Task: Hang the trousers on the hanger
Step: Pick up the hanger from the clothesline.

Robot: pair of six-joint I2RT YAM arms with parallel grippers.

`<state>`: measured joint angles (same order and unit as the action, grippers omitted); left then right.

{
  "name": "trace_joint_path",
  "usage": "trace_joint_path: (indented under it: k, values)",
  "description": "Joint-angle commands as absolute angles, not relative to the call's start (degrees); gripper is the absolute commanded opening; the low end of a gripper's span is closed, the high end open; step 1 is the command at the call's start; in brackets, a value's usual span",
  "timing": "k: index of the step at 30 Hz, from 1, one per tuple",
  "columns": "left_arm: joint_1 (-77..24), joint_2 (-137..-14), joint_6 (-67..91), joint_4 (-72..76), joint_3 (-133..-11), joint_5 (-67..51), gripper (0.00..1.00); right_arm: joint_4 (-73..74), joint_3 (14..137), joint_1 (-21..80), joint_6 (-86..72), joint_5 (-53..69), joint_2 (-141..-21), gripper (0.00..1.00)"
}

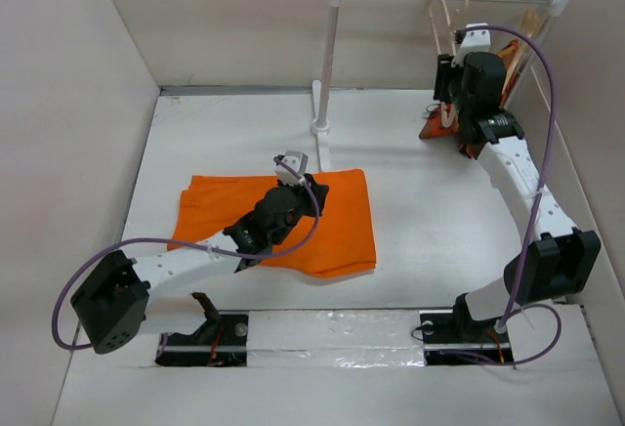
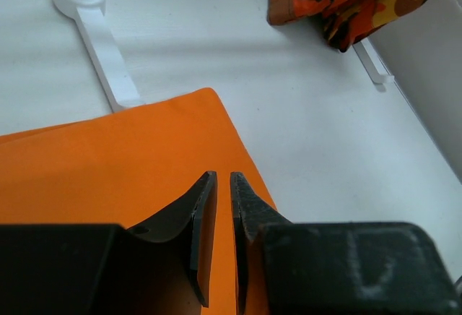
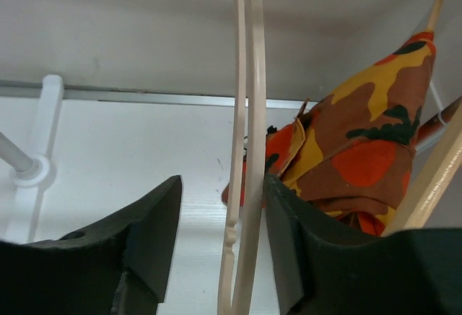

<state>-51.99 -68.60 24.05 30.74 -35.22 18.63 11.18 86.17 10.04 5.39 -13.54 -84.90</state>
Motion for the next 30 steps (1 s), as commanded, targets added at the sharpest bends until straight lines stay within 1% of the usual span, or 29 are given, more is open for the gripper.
trace_joint_path:
  k: [1, 3, 7, 8, 11, 12, 14, 20, 25, 26, 28, 30]
  values:
    - [-51.68, -67.59, 23.29, 33.13, -35.42, 16.00, 0.12, 9.50, 85.96, 9.49, 5.80, -15.64, -83.50, 0.51]
    - [-51.68, -67.59, 23.38, 33.74, -35.07, 15.56, 0.12, 9.05, 85.17, 8.88, 5.45, -15.03, -83.58, 0.46]
    - [-51.68, -68.29, 23.64, 33.84, -35.16, 15.47, 0.12, 8.53, 84.55, 8.17, 5.10, -14.68, -84.37, 0.45]
    - [-51.68, -68.29, 23.64, 33.75, -35.24, 15.47, 0.12, 8.44, 84.64, 8.17, 5.10, -14.16, -84.55, 0.42]
    - [-51.68, -68.38, 23.73, 34.27, -35.07, 15.29, 0.12, 8.44, 84.55, 7.04, 4.66, -11.96, -84.81, 0.15]
    - [-51.68, -68.47, 23.73, 34.28, -34.98, 15.38, 0.12, 8.35, 84.46, 7.03, 4.48, -11.87, -84.81, 0.11]
    - [-51.68, -68.90, 23.73, 33.84, -35.33, 15.64, 0.12, 6.87, 83.33, 7.03, 3.87, -12.13, -84.20, 0.00]
    - [-51.68, -70.39, 23.82, 34.37, -35.59, 15.38, 0.12, -2.34, 79.02, 7.03, 3.08, -11.86, -77.97, 0.00]
    - [-51.68, -71.10, 23.73, 34.54, -35.77, 15.12, 0.13, -5.71, 76.91, 7.03, 3.08, -11.87, -73.66, 0.00]
    - [-51.68, -71.19, 23.64, 34.54, -35.77, 15.29, 0.16, -5.63, 76.47, 7.03, 2.99, -12.30, -72.96, 0.00]
    - [-51.68, -71.19, 23.47, 34.37, -35.86, 15.82, 0.17, -5.28, 74.28, 7.03, 2.38, -12.48, -71.46, 0.00]
    - [-51.68, -71.10, 23.29, 34.01, -36.03, 16.26, 0.22, -4.66, 72.17, 7.03, 1.85, -12.48, -70.67, 0.00]
